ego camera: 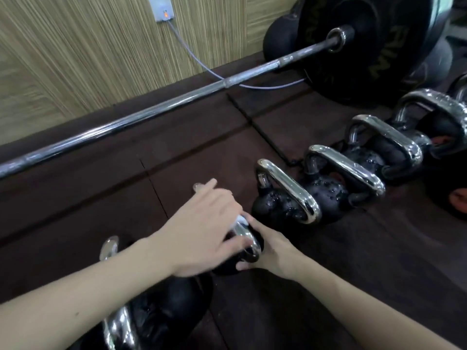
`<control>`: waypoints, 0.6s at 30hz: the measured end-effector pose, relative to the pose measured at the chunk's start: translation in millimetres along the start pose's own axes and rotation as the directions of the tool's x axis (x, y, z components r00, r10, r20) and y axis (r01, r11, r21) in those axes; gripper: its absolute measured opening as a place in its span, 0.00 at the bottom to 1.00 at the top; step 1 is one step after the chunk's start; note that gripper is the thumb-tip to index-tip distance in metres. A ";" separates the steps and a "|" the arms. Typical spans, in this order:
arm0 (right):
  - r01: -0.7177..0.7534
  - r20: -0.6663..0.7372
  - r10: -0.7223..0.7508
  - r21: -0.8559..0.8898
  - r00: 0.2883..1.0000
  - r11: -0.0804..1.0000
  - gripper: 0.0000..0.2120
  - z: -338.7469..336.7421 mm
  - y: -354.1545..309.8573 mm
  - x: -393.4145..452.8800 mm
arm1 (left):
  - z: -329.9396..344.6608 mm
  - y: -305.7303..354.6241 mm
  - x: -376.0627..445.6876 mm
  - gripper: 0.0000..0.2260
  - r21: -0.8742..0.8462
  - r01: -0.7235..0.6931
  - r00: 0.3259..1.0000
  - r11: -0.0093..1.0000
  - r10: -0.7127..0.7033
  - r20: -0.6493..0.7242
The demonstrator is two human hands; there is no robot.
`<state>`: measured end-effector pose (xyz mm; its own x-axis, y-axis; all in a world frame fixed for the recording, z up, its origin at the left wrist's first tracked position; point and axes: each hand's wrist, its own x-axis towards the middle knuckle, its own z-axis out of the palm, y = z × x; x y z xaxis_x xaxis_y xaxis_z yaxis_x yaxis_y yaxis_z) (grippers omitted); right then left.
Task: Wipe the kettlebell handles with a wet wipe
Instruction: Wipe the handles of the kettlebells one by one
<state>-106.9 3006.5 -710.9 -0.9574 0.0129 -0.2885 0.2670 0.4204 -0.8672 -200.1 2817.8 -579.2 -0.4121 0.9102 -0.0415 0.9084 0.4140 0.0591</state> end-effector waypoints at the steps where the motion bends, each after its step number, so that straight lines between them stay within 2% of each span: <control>1: 0.012 -0.001 -0.012 -0.013 1.000 1.000 0.54 -1.1 -0.4 -0.9 | 1.1 13.3 -3.7 0.27 0.018 -0.073 0.997 0.997 0.073 -0.002; 4: 0.021 0.015 -0.021 -0.013 1.000 1.000 0.51 -3.6 -5.2 -3.7 | 9.5 36.1 -9.6 0.28 0.103 -0.204 0.979 0.974 0.204 0.010; 7: 0.012 0.009 -0.012 -0.034 1.000 0.999 0.51 -2.0 -3.4 -0.9 | 7.8 27.6 -7.8 0.26 0.147 -0.219 0.976 0.965 0.219 0.018; 9: 0.003 0.009 -0.003 -0.020 1.000 1.000 0.55 -2.1 -1.0 1.5 | 3.2 9.4 -3.7 0.25 0.111 -0.088 0.996 0.990 0.089 -0.007; 11: -0.012 0.032 0.013 -0.041 0.999 0.999 0.59 -4.2 -2.6 1.1 | -0.6 -11.4 1.4 0.28 0.075 0.057 0.998 0.996 -0.057 -0.004; 14: -0.018 0.033 0.019 -0.038 0.999 0.999 0.59 -5.4 -4.0 0.0 | 0.0 -32.2 10.8 0.33 -0.040 0.165 0.986 0.986 -0.165 0.008; 17: -0.026 0.027 0.026 -0.008 0.999 1.000 0.59 -4.2 -4.5 -0.9 | -1.6 -33.0 16.2 0.33 -0.290 0.332 0.940 0.898 -0.339 0.027; 18: -0.022 0.027 0.022 0.000 0.999 1.000 0.58 -3.7 -4.0 -1.5 | -2.4 -27.1 15.0 0.32 -0.286 0.340 0.937 0.896 -0.348 0.024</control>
<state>-106.9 3008.2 -705.5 -0.9479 -0.0021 -0.3185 0.2883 0.4201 -0.8605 -231.1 2820.2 -579.0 -0.7006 0.7086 -0.0835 0.6533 0.6841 0.3244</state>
